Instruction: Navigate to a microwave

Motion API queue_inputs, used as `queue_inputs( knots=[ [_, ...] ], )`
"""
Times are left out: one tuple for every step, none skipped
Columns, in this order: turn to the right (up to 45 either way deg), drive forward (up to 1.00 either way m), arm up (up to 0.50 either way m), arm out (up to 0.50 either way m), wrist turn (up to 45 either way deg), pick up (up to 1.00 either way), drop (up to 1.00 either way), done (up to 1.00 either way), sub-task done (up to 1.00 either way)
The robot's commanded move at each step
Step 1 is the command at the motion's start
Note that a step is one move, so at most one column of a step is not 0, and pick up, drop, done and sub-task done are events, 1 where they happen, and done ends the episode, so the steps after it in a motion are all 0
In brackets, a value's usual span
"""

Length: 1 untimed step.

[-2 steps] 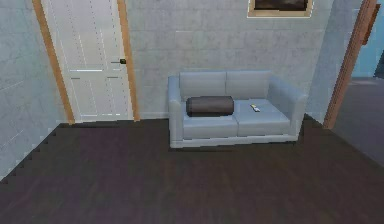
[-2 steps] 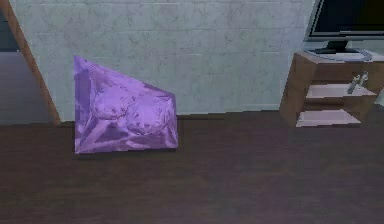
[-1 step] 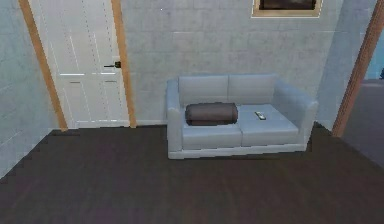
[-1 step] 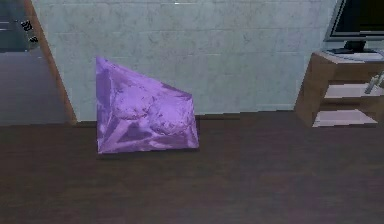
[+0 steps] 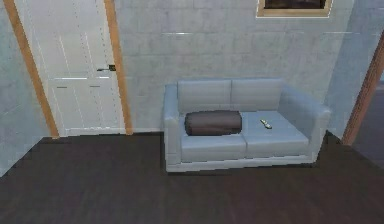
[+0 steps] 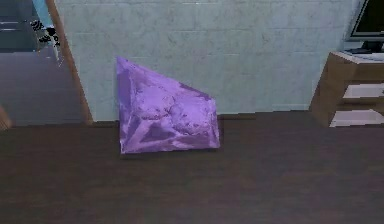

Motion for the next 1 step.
queue_inputs(
  knots=[
    [45.0, 0.0, 0.0, 0.0, 0.0, 0.0, 0.0, 0.0, 0.0]
  ],
)
